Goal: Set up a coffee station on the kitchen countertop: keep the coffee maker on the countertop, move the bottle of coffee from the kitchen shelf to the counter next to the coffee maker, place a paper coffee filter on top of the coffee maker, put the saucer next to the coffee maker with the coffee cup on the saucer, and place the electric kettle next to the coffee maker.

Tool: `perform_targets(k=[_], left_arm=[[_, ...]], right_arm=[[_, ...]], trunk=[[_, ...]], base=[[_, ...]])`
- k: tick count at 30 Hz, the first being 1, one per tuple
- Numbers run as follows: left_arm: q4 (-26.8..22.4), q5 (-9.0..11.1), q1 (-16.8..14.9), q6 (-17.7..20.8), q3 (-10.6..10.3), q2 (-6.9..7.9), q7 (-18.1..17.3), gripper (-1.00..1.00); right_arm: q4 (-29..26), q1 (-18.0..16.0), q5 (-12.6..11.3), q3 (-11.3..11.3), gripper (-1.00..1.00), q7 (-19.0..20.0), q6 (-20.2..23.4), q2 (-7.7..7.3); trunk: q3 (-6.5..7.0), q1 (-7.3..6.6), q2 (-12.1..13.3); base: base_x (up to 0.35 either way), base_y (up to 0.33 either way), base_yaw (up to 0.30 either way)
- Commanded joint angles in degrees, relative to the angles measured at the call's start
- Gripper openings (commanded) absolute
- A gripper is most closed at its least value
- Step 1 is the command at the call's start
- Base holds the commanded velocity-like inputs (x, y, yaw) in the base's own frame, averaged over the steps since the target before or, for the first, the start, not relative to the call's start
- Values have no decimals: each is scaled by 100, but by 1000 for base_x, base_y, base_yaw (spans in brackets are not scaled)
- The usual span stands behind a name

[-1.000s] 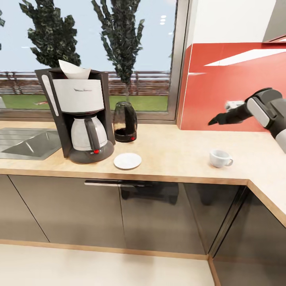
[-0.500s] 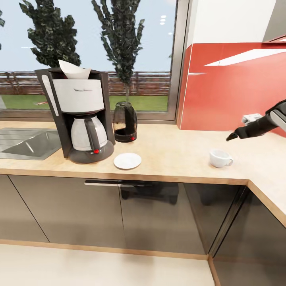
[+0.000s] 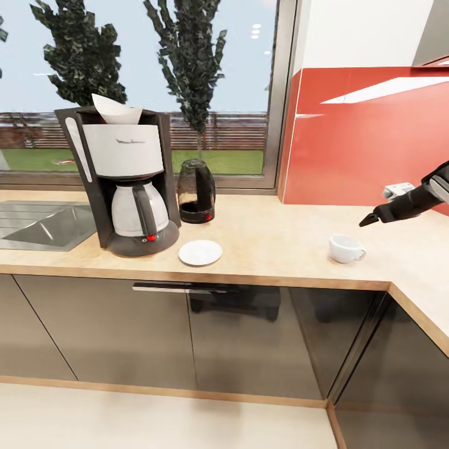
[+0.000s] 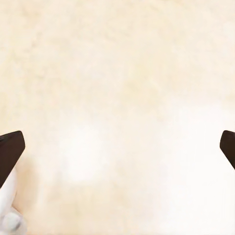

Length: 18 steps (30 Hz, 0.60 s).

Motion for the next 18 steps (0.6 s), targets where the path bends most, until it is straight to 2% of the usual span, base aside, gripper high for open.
perform_targets(k=[1,6,7,10,17,18], left_arm=[[-1,14,-4,60,-22,1,-22,100],[-1,11,-4,61,-23,1,-22,100],[-1,11,-4,61,-22,1,-22,100],[-1,12,-4,61,-22,1,-22,100],[-1,15,-4,61,-22,1,-22,100],[-1,13,-4,61,-23,1,-22,100]], right_arm=[[-8,-10,3,32,100,25,10,-8],[-8,-1,-6,34,100,84,8,-10],[-8,0,-4,34,100,435,8,-11],[-8,1,2,34,100,858,8,-11],[-8,1,4,50,100,1058,8,-11],[-12,12,4,349,100,1079,8,-11]], trunk=[[-6,-1,-3],[-6,-1,-3],[-6,-1,-3],[-6,-1,-3],[-6,-1,-3],[-6,-1,-3]], base=[[0,0,0],[0,0,0],[0,0,0],[0,0,0],[0,0,0],[0,0,0]])
